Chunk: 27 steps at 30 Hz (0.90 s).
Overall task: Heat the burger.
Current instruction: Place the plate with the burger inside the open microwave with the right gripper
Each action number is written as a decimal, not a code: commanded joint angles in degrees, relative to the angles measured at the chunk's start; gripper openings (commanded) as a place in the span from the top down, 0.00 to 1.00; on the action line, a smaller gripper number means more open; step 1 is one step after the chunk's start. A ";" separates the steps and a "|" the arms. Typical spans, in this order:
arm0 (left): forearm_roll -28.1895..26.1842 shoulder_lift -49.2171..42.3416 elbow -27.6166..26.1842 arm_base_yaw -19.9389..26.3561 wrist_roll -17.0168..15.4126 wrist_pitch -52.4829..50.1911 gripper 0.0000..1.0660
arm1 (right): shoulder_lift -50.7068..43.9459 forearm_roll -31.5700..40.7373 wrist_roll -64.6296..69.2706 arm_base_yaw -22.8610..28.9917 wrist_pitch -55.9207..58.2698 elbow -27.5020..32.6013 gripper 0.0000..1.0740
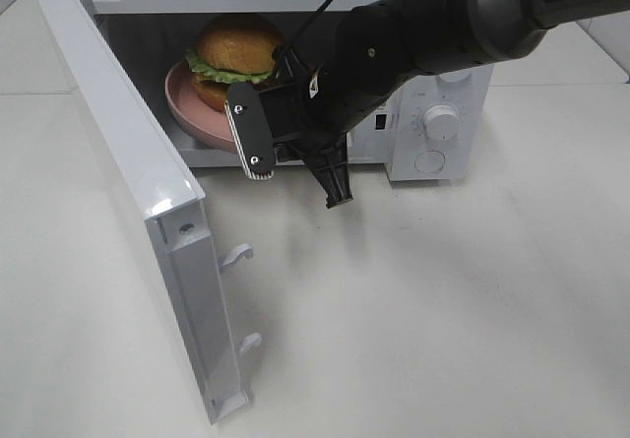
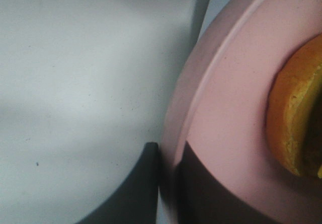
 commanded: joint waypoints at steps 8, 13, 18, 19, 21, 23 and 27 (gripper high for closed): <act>-0.06 -0.97 0.00 0.11 -0.11 -0.80 0.06 | 4.41 -5.67 6.07 -0.29 1.03 -8.94 1.00; -0.06 -0.97 0.00 0.11 -0.11 -0.80 0.06 | 7.16 -7.85 9.85 -0.29 3.50 -13.24 1.00; -0.06 -0.97 0.00 0.11 -0.11 -0.80 0.06 | 8.82 -8.37 10.31 -0.29 3.50 -15.07 1.00; -0.06 -0.97 0.00 0.11 -0.11 -0.80 0.06 | 8.82 -8.37 10.31 -0.29 3.50 -15.07 1.00; -0.06 -0.97 0.00 0.11 -0.11 -0.80 0.06 | 9.51 -8.37 10.37 -0.29 3.90 -15.07 1.00; -0.06 -0.97 0.00 0.11 -0.11 -0.80 0.06 | 9.80 -8.37 10.37 -0.29 4.53 -15.07 1.00; -0.06 -0.97 0.00 0.11 -0.11 -0.80 0.06 | 9.80 -8.37 10.37 -0.29 4.93 -15.07 1.00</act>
